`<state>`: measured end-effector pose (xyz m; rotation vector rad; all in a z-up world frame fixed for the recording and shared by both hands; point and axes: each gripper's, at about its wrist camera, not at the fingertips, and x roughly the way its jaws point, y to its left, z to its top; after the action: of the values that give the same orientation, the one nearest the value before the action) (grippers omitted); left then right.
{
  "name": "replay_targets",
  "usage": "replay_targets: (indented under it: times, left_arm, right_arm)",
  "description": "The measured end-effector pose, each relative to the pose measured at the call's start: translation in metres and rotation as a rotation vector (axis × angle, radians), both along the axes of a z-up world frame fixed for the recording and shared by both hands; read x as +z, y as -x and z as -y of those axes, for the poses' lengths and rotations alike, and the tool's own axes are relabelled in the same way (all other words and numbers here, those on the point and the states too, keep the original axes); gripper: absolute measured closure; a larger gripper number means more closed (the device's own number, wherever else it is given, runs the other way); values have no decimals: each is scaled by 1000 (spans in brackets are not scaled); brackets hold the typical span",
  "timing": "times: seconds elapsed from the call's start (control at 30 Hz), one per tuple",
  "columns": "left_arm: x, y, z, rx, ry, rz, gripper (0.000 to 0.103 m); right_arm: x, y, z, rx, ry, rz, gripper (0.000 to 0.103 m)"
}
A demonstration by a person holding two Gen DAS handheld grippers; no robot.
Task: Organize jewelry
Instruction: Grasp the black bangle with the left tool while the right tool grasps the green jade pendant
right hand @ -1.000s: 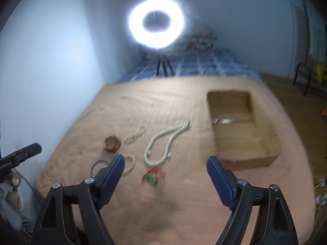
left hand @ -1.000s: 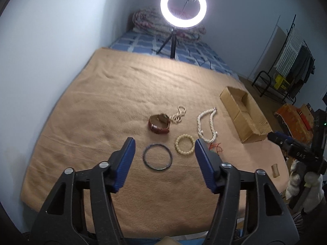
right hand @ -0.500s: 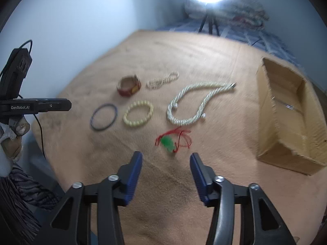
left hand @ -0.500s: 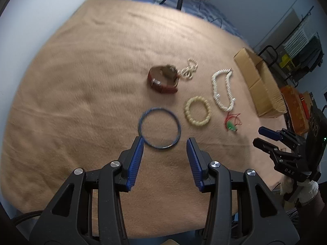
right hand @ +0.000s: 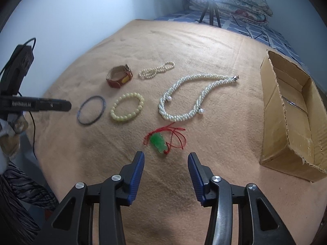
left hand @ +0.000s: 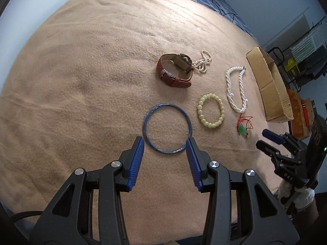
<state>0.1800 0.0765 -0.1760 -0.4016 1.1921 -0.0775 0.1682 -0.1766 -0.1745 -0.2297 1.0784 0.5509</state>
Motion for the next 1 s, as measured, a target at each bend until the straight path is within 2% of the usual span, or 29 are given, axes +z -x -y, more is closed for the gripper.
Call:
replay_targets:
  times: [0.4,0.53,0.8,0.9,1.0]
  left_arm:
    - [-18,-14,6,-19,-17,-41,61]
    - [-23,-19,5,-18,-27,-51,61]
    - [-32,-31,4,-22,-36,-62,65]
    - [-33,-34,8,-38,-61,-58,65]
    - [-33,-37,15,-61,-116,-52,71]
  right_arm:
    - [-11,-7,-5,18,15,-21,61]
    - [-15,-12,-8,25,8,-35,66]
    - [-23,-19,-22,56,20,-42,66]
    - [-26,-21,-26,68,41,-40,67]
    - [-28,-21,-30,75,57,-34,67]
